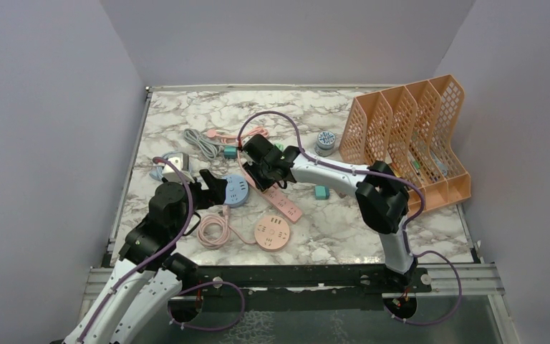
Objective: Insert the plug
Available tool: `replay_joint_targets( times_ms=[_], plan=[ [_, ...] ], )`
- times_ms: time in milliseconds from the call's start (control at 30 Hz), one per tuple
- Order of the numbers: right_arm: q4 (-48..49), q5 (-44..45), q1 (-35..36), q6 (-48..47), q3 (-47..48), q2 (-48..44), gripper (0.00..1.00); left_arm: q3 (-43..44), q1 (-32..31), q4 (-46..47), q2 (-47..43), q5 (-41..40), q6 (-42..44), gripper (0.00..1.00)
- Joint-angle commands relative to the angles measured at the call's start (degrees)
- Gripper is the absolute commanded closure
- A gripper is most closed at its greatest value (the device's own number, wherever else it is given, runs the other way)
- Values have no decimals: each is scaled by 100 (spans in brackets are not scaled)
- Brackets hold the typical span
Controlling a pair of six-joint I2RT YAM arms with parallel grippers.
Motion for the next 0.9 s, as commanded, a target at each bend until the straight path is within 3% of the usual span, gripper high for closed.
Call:
replay_joint_targets(
  times_ms=[0,233,367,533,633,767,867],
  plan=[
    [-391,213,-25,255,-758,1075,99,-61,-1,-52,30,-118,25,20],
    [-97,105,67,700,-1278,1523,99,-61,-1,-62,15,-136,31,20],
    [-85,477,67,921,-1329,1671,99,-61,-5,-61,-3,-152,7,20],
    [123,340,64,1013,-1232,869,98,-65,-1,-49,32,-139,-4,20],
    [260,142,63,1091,-1045,158,88,-53,-1,-47,83,-112,-11,20],
    [160,58,63,1305,-524,-441,60,-51,-1,-50,136,-79,-11,20],
    [201,-56,63,1393,-339,-807,49,-61,-2,-53,146,-92,-46,19]
  ],
)
